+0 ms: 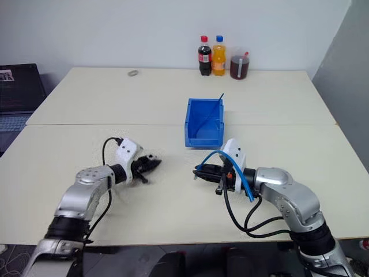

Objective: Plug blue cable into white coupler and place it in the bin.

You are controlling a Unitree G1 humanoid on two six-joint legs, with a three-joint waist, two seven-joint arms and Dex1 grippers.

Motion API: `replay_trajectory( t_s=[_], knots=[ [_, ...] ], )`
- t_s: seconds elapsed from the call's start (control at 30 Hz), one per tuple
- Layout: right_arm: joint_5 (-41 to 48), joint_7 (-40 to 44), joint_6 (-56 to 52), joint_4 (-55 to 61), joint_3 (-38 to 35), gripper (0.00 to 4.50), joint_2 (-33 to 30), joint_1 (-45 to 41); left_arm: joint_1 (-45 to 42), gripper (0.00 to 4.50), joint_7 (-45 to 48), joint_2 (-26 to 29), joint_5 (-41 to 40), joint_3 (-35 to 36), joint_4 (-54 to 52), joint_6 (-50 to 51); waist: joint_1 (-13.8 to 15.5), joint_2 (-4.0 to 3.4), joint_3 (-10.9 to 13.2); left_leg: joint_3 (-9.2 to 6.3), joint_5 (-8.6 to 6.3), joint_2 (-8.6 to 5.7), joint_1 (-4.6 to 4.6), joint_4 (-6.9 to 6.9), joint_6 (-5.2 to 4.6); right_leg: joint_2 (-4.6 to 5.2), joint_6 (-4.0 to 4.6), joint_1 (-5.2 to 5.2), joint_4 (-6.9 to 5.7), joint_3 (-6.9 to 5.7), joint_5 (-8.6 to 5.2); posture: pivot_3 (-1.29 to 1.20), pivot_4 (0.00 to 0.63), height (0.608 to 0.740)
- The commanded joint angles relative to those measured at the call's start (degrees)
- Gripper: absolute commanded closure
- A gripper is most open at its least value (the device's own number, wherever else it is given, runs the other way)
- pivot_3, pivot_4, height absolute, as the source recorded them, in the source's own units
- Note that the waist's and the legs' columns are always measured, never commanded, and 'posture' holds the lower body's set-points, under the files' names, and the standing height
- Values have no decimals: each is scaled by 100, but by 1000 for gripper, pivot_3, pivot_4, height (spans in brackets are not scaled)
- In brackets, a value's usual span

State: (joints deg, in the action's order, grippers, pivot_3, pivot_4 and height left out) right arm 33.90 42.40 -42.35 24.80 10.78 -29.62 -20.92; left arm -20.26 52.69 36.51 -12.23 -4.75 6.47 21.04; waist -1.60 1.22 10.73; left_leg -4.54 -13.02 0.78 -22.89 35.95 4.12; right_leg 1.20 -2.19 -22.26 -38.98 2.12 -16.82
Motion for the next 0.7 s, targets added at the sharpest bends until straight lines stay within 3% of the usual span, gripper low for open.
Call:
replay_trajectory(
  t_s=[0.03,0.23,0.4,0.7],
  knots=[
    [-41,168,132,302,-33,4390,-156,53,57,3710,959,283,-128,-371,-558,-242,3,0,0,1,0,-1,0,0,0,1,0,0,0,0,0,0,150,740],
    [-176,205,287,273,67,4390,-84,73,62,3710,1930,538,-108,-851,-685,-399,-31,0,0,0,0,6,1,0,-1,-9,0,-2,-3,0,0,0,150,740],
    [-556,362,632,188,373,4390,-136,18,-138,3710,2103,470,304,-1237,-198,-783,-26,0,0,2,0,5,1,1,-2,-9,0,-2,-2,2,0,0,150,740],
    [-1168,578,1425,-629,985,4391,546,-404,-303,3710,2258,297,578,-1504,256,-1164,-7,-2,-7,1,0,3,10,7,-3,-7,-3,9,-5,1,1,0,150,740]
  ],
)
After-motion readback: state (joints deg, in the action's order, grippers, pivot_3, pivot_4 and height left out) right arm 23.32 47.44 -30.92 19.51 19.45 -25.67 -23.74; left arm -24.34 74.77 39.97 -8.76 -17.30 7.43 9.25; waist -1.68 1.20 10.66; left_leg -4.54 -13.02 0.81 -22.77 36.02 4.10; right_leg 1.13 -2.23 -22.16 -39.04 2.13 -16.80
